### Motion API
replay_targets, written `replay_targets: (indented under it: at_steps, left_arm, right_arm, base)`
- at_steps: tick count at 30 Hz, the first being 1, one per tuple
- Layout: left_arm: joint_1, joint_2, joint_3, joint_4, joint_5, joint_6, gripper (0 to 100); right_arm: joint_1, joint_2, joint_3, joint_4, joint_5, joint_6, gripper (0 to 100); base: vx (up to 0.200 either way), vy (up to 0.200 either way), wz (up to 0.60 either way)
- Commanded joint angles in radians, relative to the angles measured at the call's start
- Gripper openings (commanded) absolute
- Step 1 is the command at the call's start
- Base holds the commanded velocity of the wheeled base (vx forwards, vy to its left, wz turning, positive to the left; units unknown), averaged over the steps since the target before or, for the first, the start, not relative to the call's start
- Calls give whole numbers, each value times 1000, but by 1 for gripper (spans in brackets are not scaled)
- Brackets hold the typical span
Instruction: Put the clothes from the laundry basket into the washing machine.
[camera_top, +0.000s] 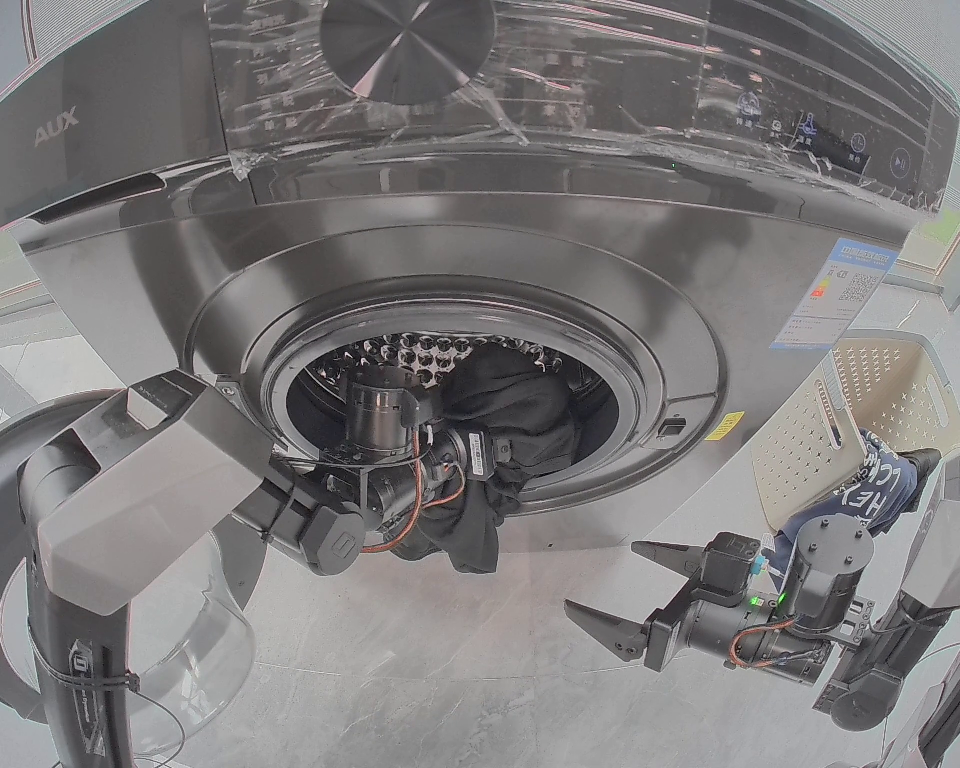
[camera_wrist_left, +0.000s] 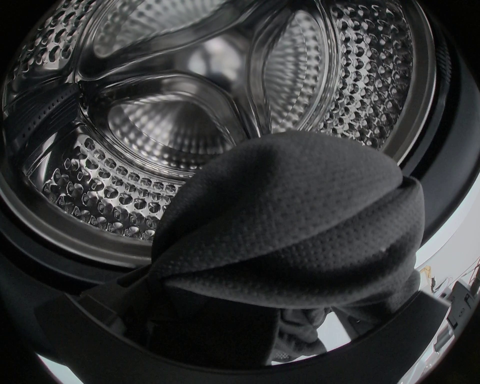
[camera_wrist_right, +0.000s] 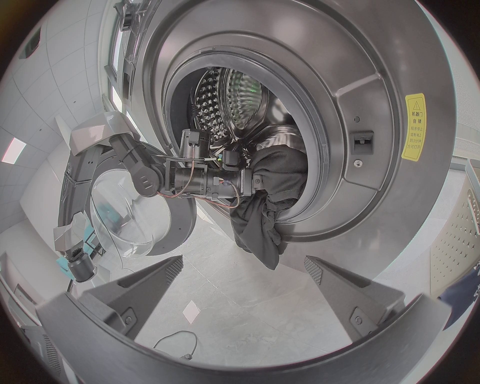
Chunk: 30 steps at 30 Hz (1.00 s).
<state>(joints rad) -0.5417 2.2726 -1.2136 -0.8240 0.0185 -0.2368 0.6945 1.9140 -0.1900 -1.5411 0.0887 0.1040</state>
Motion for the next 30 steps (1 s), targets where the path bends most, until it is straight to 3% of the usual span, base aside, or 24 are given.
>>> replay_targets:
  at_steps: [1,10,13,14,16,17,20,24,25,30]
  left_arm:
    - [-1,-10,2,43,0,7,0]
    - [-1,48,-96,31,8,-2,0]
    - [0,68,-156,23,12,-16,0]
    - [3,90,-219,-1,24,-47,0]
    - [3,105,-257,-21,37,-62,0]
    - [5,139,-339,-73,66,-84,0]
    - [8,182,-428,-121,100,-87,0]
    - [9,177,-431,-124,106,-85,0]
    - [9,176,-426,-122,106,-85,100]
    - [8,119,-345,-110,106,-87,100]
  right_arm:
    - [0,2,-2,-1,0,0,100]
    - [3,2,-6,-1,0,0,100]
    - [0,2,-8,-1,0,0,100]
    - [0,2,-8,-1,0,0,100]
    - [-1,2,-6,-1,0,0,100]
    - [2,2,-6,-1,0,0,100]
    - [10,2,-8,-1,0,0,100]
    - [8,2,-6,-1,0,2,100]
    - [5,2,-6,-1,0,2,100]
    - [7,2,-6,-1,0,2,100]
  base:
    - [0,0,0]
    - [0,0,0]
    - [0,0,0]
    - [0,0,0]
    - [0,0,0]
    - [0,0,0]
    - [0,0,0]
    - [0,0,0]
    - [0,0,0]
    - [0,0,0]
